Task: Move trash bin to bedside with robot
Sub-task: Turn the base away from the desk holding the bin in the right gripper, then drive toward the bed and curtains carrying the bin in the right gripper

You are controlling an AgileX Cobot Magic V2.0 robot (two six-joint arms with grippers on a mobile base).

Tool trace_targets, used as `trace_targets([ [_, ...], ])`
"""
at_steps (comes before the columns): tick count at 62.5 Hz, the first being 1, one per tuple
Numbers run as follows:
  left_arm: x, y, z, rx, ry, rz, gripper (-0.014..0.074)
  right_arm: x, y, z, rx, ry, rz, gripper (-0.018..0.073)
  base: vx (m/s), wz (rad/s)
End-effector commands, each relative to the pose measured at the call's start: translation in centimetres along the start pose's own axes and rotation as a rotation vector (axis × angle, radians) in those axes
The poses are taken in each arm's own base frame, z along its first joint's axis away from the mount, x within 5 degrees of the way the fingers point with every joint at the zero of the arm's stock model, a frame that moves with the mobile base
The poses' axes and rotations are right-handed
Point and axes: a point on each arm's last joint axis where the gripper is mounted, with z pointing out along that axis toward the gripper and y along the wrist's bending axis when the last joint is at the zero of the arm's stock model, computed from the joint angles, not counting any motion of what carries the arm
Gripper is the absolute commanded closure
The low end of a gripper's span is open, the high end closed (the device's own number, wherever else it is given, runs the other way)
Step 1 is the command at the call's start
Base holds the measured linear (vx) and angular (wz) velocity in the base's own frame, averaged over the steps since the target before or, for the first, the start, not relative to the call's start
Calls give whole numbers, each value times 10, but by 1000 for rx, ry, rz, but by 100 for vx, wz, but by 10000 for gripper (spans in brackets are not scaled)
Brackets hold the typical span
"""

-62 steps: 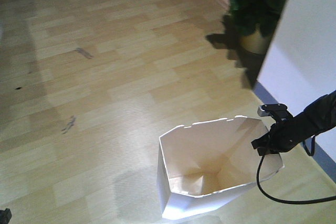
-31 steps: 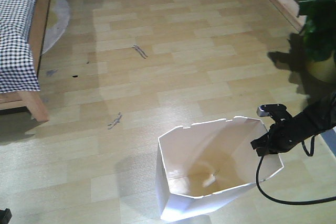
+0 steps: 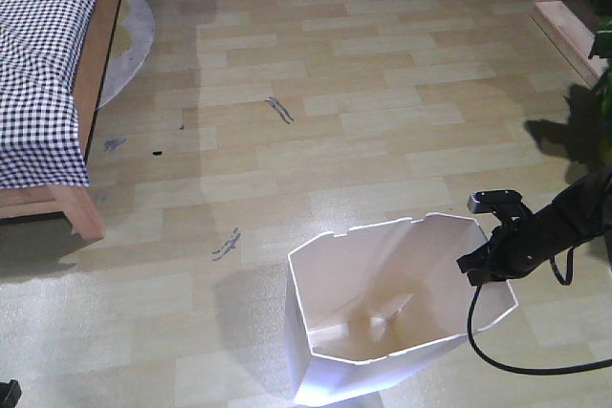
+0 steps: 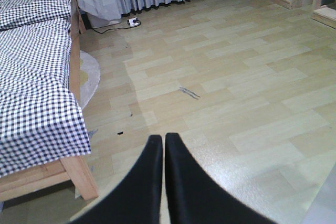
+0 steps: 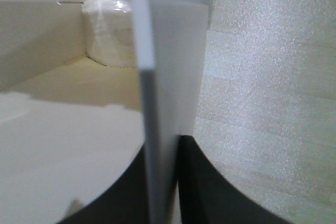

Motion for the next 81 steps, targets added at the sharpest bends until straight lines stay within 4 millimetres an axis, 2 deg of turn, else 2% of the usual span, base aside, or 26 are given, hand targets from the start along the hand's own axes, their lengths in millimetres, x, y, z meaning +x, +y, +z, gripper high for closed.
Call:
trace_targets([
  [1, -1, 0, 0, -5, -72, -5, 603, -16, 12, -27, -89, -64, 22, 559, 28, 1],
  [81, -1, 0, 0, -5, -72, -5, 603, -16, 12, -27, -90, -64, 22, 559, 32, 10],
])
